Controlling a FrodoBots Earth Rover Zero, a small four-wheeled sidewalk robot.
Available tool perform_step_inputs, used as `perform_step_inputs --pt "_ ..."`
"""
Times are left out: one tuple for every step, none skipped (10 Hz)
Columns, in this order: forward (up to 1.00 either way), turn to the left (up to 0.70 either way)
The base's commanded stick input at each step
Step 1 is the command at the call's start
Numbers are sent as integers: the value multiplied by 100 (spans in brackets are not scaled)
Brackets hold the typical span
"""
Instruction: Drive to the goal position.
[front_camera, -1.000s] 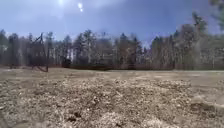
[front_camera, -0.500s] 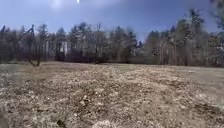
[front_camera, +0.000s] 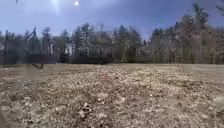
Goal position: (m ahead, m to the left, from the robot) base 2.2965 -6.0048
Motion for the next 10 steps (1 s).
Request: perform_step_inputs --pt "70 0" --pt "70 0" --pt "70 0" --pt "70 0" --pt "70 -13" --pt "70 -33" --pt "70 -35" --pt "70 -35" --pt "70 -35" --pt "70 -35"
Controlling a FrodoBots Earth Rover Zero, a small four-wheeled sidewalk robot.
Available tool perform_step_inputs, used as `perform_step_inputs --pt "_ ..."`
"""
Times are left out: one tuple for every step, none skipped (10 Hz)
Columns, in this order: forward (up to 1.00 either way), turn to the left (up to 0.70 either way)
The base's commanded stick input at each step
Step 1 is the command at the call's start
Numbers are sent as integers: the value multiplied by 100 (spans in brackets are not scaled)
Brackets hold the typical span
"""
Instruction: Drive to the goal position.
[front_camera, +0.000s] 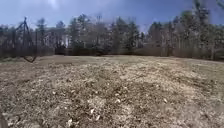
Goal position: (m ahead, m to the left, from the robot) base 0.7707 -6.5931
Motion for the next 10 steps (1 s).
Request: perform_step_inputs --pt "70 -35" --pt "70 -35" --pt "70 -35" --pt "70 -35" --pt "70 -35" --pt "70 -35" --pt "70 -35" --pt "70 -35" --pt "70 -35" --pt "70 -35"
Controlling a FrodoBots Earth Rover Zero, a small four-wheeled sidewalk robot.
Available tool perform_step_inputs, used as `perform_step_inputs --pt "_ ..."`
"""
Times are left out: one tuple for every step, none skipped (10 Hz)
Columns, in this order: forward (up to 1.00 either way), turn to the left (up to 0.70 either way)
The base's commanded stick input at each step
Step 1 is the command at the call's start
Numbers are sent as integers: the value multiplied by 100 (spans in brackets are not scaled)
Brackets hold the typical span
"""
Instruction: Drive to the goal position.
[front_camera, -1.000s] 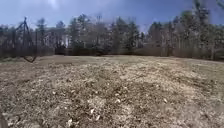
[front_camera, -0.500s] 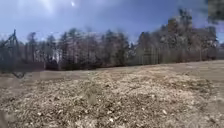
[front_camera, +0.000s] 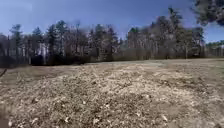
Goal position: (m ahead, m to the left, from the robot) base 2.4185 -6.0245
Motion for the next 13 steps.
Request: perform_step_inputs --pt "70 -35" --pt "70 -35" --pt "70 -35" --pt "70 -35" --pt "70 -35" --pt "70 -35" --pt "70 -35" --pt "70 -35" --pt "70 -35" --pt "70 -35" --pt "70 -35" --pt "70 -35" --pt "70 -35"
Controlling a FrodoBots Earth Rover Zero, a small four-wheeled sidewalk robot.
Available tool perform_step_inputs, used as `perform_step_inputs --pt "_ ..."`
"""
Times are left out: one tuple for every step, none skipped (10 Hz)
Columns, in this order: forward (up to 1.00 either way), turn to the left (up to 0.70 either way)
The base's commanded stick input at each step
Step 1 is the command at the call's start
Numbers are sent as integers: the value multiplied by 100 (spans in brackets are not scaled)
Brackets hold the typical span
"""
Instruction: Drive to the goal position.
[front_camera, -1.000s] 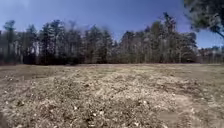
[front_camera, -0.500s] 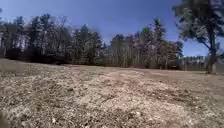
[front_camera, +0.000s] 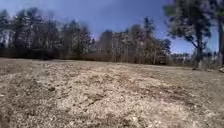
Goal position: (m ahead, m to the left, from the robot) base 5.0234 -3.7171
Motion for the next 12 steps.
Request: perform_step_inputs --pt "70 -35" --pt "70 -19" --pt "70 0" --pt "70 0" --pt "70 0" --pt "70 0" --pt "70 0" --pt "70 0" --pt "70 0" --pt "70 0" --pt "70 0" --pt "70 0"
